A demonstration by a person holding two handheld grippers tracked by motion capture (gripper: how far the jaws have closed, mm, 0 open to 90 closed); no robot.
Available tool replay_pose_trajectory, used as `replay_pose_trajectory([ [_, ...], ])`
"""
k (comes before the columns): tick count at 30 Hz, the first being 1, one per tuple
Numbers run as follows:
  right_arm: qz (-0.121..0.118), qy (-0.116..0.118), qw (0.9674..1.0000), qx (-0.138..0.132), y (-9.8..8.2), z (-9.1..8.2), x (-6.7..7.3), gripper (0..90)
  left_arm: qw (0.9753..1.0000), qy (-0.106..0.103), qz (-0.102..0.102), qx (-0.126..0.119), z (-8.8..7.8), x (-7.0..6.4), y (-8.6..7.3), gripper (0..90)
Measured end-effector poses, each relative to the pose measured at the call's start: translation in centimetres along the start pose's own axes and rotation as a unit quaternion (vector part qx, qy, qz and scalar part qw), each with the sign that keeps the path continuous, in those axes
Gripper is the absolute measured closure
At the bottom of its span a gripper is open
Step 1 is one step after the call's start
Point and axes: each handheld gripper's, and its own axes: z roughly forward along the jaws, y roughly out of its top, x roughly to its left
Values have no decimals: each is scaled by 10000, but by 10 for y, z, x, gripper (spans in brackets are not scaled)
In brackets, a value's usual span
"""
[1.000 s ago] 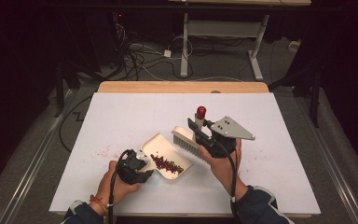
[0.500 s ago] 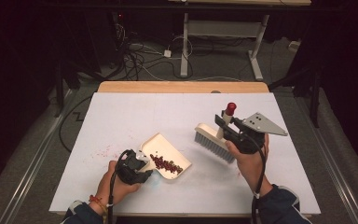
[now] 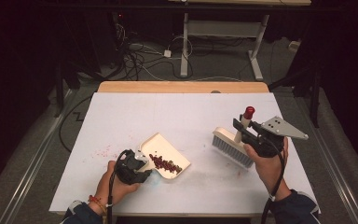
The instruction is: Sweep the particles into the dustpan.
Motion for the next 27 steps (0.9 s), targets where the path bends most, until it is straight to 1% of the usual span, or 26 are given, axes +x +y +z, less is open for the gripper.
replay_pose_trajectory([
  [1, 1, 62, 10000, 11, -1, -2, 0, 693, 10000, 19, 3, -4, 0, 1, 0, 637],
  [2, -64, 116, 9999, 8, -2, -3, -1, 694, 10000, 23, -15, -10, -1, 2, -1, 637],
  [3, -88, 143, 9999, 33, -3, -5, -1, 693, 10000, 15, -51, -14, -1, 2, -2, 637],
  [4, -120, 168, 9998, 46, -3, -7, -1, 693, 10000, 29, -44, -13, -1, 3, -3, 637],
  [5, -155, 187, 9997, 63, -4, -9, -2, 693, 9999, 27, -97, -37, -1, 4, -4, 637],
  [6, -174, 222, 9996, 70, -4, -12, -2, 693, 9999, 33, -100, -34, -1, 5, -4, 637],
  [9, -305, 441, 9985, 66, -5, -19, -5, 694, 9999, 55, -93, -19, -2, 6, -4, 637],
  [11, -431, 530, 9977, 41, -5, -25, -6, 693, 9999, 85, -79, -20, -2, 7, -4, 637],
  [13, -478, 584, 9971, 40, -5, -30, -7, 694, 9999, 90, -95, -22, -2, 8, -5, 637],
  [16, -451, 709, 9965, 53, -6, -36, -8, 694, 9999, 96, -97, -46, -2, 9, -5, 638],
  [19, -452, 846, 9953, 116, -6, -41, -8, 693, 9999, 57, -128, -59, -4, 11, -5, 639],
  [21, -466, 919, 9946, 152, -6, -43, -9, 694, 9999, 47, -111, -81, -5, 12, -5, 640],
  [23, -428, 949, 9944, 185, -6, -45, -10, 694, 9999, 75, -107, -68, -6, 14, -5, 641],
  [27, -441, 987, 9937, 287, -8, -49, -12, 694, 9998, 90, -121, -117, -8, 19, -6, 642],
])
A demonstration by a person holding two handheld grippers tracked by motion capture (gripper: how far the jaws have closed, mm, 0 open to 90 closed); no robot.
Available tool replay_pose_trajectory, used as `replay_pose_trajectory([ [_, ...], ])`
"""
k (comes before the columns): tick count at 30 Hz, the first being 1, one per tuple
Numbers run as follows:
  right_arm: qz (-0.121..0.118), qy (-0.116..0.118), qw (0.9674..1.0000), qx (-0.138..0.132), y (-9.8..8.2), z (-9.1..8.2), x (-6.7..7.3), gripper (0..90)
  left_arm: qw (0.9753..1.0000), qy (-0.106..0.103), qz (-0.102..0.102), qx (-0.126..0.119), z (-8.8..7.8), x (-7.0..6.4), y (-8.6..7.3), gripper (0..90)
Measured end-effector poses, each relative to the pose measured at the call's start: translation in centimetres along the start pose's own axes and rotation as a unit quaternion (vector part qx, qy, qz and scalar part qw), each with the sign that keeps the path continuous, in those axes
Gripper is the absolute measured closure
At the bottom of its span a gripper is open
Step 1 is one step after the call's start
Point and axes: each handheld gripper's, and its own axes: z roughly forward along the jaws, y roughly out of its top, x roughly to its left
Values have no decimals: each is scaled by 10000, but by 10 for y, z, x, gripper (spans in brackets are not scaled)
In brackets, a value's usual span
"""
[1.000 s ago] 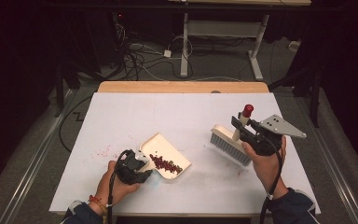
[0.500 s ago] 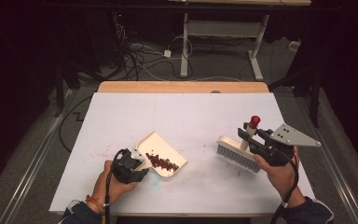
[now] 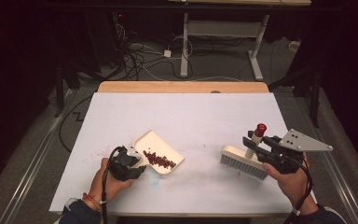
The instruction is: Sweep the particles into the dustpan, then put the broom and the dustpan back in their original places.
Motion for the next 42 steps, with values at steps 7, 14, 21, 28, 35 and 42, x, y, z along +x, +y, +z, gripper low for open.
replay_pose_trajectory([
  [7, -10, 67, 9999, 115, -5, -5, 0, 694, 9999, 122, -58, -68, -3, 5, -2, 642],
  [14, 3, 161, 9997, 167, -8, -8, 0, 694, 9995, 217, -187, -130, -5, 8, -7, 641],
  [21, 4, 211, 9996, 195, -9, -7, 1, 694, 9990, 289, -297, -178, -5, 14, -8, 641],
  [28, -62, 367, 9989, 300, -4, -10, 1, 694, 9980, 398, -436, -220, -8, 19, -13, 641],
  [35, -19, 620, 9972, 411, -3, -6, -2, 693, 9955, 587, -676, -298, -11, 31, -18, 641],
  [42, 113, 714, 9960, 526, 0, 5, -9, 693, 9906, 749, -1096, -320, -7, 43, -21, 641],
])
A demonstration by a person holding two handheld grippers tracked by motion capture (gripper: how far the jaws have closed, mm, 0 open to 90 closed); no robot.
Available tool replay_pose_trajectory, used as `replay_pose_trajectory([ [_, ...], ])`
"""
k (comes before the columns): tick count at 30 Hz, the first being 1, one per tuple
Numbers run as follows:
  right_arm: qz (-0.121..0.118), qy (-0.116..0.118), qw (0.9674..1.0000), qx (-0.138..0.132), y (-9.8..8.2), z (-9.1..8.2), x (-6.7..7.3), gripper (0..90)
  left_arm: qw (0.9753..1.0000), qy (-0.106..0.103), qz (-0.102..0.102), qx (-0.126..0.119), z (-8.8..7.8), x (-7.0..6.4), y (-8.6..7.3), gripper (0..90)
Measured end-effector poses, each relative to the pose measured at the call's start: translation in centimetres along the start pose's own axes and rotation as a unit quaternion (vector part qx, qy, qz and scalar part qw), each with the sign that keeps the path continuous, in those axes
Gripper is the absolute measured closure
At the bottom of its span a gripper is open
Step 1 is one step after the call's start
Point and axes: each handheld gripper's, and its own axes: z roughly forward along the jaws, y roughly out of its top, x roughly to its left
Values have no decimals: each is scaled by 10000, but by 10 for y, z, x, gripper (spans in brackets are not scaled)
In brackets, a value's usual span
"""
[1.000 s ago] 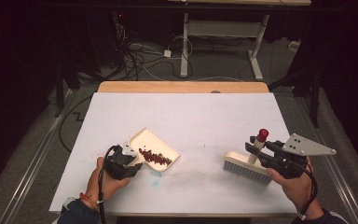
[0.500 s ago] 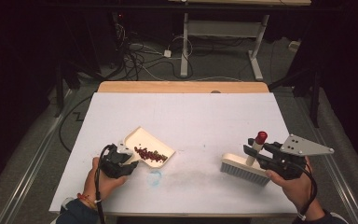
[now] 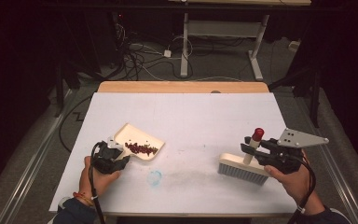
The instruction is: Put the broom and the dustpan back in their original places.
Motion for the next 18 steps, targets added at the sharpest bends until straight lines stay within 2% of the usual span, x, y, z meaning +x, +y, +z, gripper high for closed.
replay_pose_trajectory([
  [6, -13, 167, 9998, 65, 4, -1, -2, 693, 9990, 247, -369, -63, 8, 3, 6, 641],
  [11, -101, 407, 9989, 203, 6, -2, 0, 693, 9983, 352, -454, -93, 19, -6, 10, 635],
  [13, -100, 545, 9981, 257, 7, -2, -1, 693, 9985, 257, -470, -139, 19, -10, 10, 598],
  [14, -91, 598, 9976, 323, 8, -1, -1, 692, 9986, 189, -471, -133, 19, -12, 10, 548],
  [18, -65, 480, 9980, 407, 10, 5, -9, 690, 9987, -152, -442, -218, 14, -22, 8, 497],
])
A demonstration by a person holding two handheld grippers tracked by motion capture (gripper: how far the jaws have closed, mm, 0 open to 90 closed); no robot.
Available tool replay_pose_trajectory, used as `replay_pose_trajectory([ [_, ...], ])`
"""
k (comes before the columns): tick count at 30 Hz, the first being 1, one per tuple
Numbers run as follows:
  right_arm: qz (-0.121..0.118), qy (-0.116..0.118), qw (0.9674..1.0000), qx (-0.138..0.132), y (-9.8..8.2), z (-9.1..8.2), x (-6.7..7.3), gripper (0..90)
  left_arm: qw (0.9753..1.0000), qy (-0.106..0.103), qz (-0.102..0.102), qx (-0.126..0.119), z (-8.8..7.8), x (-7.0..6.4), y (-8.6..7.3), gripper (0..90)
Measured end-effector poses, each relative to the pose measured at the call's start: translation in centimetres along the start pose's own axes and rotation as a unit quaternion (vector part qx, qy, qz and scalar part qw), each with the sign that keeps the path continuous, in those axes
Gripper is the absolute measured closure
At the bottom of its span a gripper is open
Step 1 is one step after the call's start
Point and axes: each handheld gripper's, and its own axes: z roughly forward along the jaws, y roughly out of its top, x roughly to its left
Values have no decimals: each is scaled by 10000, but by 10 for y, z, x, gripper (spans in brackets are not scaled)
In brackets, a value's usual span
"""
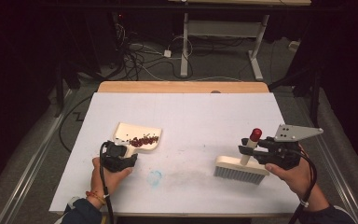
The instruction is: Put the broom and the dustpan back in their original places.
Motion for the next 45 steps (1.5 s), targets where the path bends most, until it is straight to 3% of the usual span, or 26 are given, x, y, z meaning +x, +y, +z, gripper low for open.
replay_pose_trajectory([
  [2, 97, 33, 9999, 18, 1, 2, -7, 690, 9999, -59, 127, -5, -3, -5, -1, 469],
  [5, 234, -7, 9997, 55, 3, 7, -17, 686, 9996, 28, 286, -16, -8, -5, -4, 425],
  [7, 274, -83, 9996, 82, 5, 11, -24, 674, 9995, -49, 275, -174, -15, 0, -7, 389],
  [10, 366, -340, 9987, 113, 8, 19, -35, 646, 9973, -50, 454, -583, -29, 5, -13, 317],
  [12, 501, -540, 9971, 187, 11, 25, -44, 631, 9957, 5, 624, -686, -38, 5, -18, 294],
  [15, 663, -954, 9924, 417, 15, 40, -57, 613, 9948, 15, 697, -746, -48, 5, -27, 282],
  [19, 823, -1127, 9882, 632, 20, 62, -73, 611, 9947, -60, 708, -742, -53, 6, -38, 278],
  [22, 914, -1399, 9820, 881, 23, 77, -82, 599, 9955, -36, 674, -668, -54, 9, -41, 280],
  [24, 902, -1690, 9759, 1045, 24, 89, -87, 583, 9948, -62, 708, -732, -54, 10, -41, 281],
  [26, 856, -1830, 9723, 1171, 24, 100, -90, 576, 9937, -96, 761, -819, -55, 9, -40, 281],
  [30, 911, -2204, 9640, 1176, 23, 116, -98, 540, 9913, -64, 923, -938, -54, 4, -39, 269],
  [32, 1041, -2379, 9606, 991, 22, 120, -101, 500, 9903, -80, 958, -1005, -54, 3, -38, 244],
  [39, 1039, -2519, 9590, 773, 18, 125, -99, 477, 9875, -3, 1180, -1040, -55, -1, -38, 229],
  [43, 874, -2530, 9615, 622, 16, 125, -94, 470, 9857, 31, 1272, -1109, -57, -3, -38, 229],
  [45, 833, -2570, 9611, 570, 14, 126, -91, 468, 9859, 52, 1295, -1061, -56, -3, -38, 228],
])
